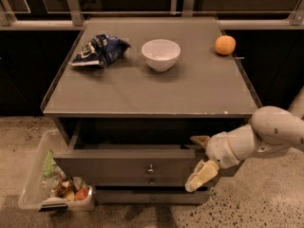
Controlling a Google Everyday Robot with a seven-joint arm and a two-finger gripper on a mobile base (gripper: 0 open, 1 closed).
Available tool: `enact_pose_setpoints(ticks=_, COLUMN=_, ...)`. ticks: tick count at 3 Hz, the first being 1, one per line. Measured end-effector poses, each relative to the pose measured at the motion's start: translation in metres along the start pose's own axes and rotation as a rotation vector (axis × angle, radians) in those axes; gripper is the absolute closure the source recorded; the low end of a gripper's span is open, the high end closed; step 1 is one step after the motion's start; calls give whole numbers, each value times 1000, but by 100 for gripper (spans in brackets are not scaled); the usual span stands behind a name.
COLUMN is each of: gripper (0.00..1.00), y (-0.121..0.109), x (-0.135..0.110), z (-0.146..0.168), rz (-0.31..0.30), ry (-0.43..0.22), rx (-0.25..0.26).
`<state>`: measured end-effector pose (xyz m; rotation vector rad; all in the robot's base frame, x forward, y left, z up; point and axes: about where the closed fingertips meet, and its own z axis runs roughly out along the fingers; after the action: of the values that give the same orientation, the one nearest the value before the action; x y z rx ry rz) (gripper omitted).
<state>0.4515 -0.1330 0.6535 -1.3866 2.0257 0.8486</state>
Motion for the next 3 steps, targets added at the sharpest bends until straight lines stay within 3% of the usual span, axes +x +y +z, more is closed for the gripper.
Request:
enact_pose_setpoints(ticks=1, gripper=0, y=9, x=4, z=5, rz=1, ry=58, rx=-44)
enact_pose_setpoints(ticks=2, gripper=0, y=41, x=11, z=-3, rz=18, ry=172, rx=-87)
enact_pose_setpoints(ticks=3, gripper=0, y=81, x=12, z=-20, rz=66, ry=249, rx=-100)
